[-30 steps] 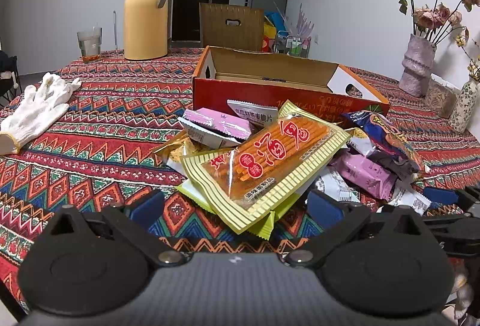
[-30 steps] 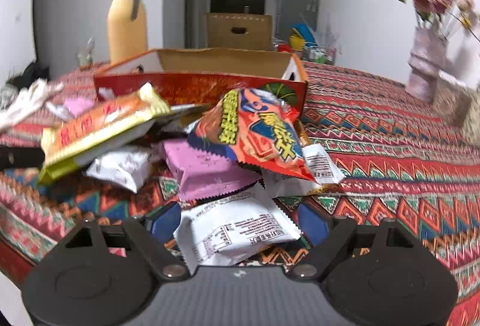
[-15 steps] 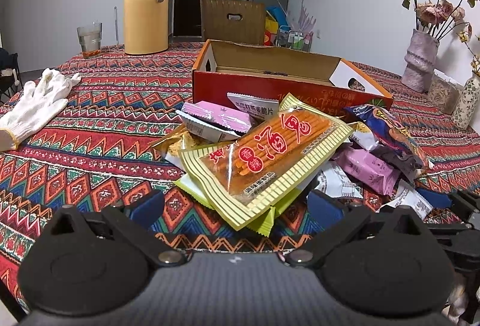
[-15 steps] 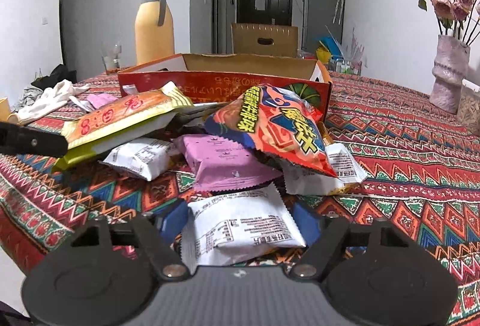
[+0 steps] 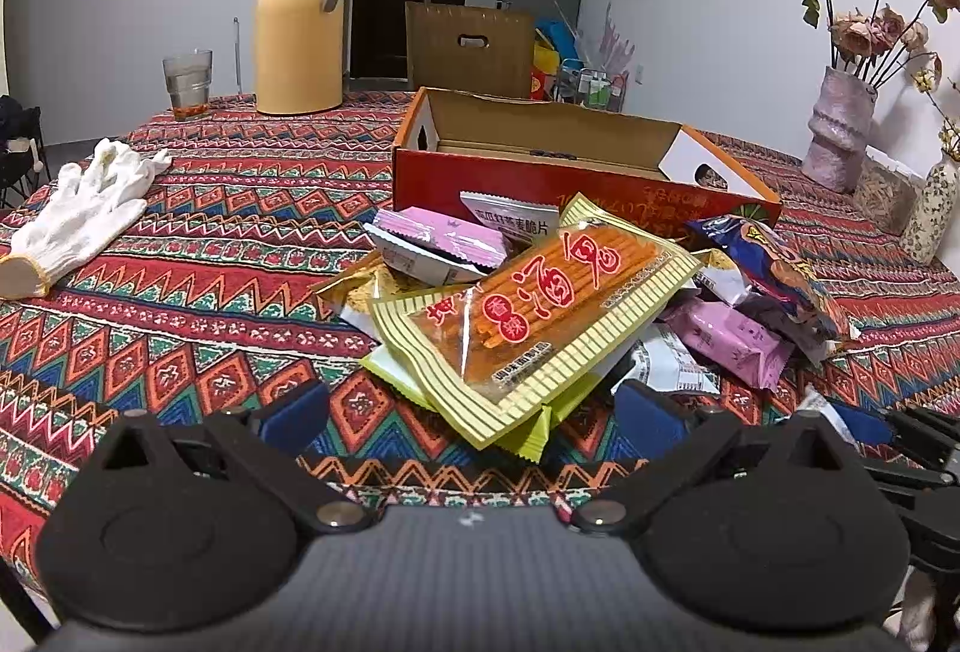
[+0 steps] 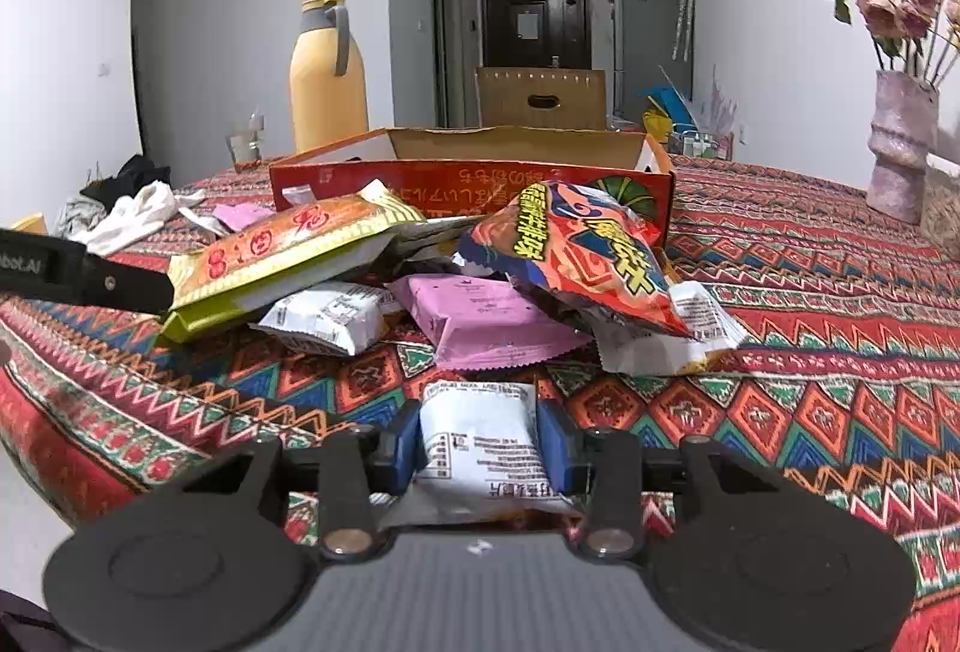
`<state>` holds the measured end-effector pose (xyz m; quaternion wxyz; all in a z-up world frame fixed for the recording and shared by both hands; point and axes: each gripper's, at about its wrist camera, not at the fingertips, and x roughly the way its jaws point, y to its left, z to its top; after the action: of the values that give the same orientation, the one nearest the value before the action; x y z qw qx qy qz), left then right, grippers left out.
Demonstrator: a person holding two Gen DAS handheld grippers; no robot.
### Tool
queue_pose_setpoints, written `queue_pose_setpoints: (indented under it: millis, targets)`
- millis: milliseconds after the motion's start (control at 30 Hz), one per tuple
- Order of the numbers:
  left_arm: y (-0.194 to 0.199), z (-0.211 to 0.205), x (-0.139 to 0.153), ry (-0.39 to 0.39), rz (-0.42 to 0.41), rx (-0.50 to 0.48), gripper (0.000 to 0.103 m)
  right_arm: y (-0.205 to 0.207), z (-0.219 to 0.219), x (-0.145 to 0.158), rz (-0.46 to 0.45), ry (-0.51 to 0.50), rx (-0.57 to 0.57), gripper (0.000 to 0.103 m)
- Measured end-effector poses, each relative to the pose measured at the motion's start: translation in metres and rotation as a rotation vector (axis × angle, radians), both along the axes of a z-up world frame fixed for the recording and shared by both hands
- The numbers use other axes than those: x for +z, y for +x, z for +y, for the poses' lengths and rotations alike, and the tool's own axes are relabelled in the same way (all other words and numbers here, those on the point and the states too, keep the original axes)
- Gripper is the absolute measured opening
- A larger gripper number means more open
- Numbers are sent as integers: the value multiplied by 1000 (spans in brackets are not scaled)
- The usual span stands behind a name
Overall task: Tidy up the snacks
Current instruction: 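Lower the right gripper onto the white printed snack packet and close it, then grasp the orange stick-snack packet with the left gripper while the right holds the white packet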
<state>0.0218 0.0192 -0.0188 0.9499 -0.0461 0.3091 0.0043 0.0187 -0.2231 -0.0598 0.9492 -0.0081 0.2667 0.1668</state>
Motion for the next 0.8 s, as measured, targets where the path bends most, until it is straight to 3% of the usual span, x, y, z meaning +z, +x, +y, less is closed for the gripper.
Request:
queue_pose_setpoints:
  millis: [333,667,800]
  targets:
    - [24,0,9,58,-10,-39,103,-13,-15,26,-68,24,-57,40]
    - [67,-31,8,150,6,-257,103,-1,-43,38,-95,47,-163,40]
    - [83,-37,-1,186,27,-296,103,6,-52,35,-88,54,-190,40]
